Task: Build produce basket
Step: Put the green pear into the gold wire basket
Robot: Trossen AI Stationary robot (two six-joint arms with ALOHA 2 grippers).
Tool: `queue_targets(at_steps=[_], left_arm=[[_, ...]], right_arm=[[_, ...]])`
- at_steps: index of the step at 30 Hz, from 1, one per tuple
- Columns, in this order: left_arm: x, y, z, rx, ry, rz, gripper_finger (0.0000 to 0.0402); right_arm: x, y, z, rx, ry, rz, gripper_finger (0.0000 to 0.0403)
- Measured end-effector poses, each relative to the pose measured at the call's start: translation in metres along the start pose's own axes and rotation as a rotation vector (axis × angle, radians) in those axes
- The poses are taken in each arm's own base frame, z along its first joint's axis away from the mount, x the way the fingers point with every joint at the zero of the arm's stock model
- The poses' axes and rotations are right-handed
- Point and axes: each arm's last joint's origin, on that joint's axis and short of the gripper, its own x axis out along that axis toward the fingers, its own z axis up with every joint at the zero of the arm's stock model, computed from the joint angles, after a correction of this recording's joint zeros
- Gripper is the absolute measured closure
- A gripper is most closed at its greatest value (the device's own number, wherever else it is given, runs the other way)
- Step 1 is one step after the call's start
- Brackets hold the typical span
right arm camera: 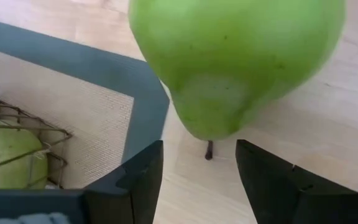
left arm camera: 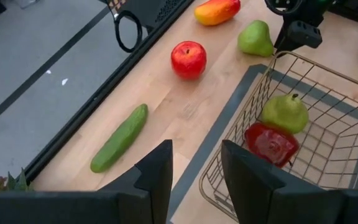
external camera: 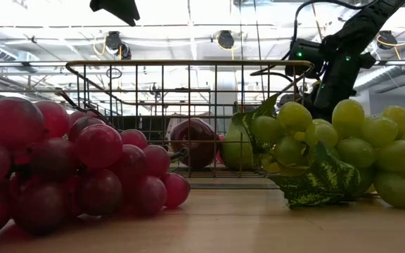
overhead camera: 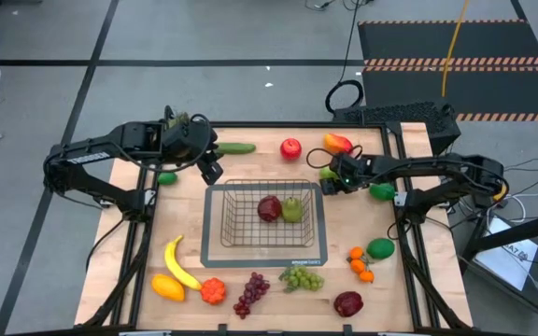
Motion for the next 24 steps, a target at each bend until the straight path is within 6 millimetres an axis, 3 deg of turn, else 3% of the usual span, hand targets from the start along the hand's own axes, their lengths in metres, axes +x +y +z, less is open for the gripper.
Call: queue_targets(at_steps=[13,24], left_arm=[[0.0,0.0,0.0,0.026,0.001,0.001,0.0265],[0.0,0.0,0.0,0.041,0.001,0.0,0.0265]], right_arm=[[0.008,-0.004,-0.015,0.034,-0.023,-0.013,0.0226],[0.015,-0.005,-0.014,-0.015,-0.1,-0.089,0.0253]])
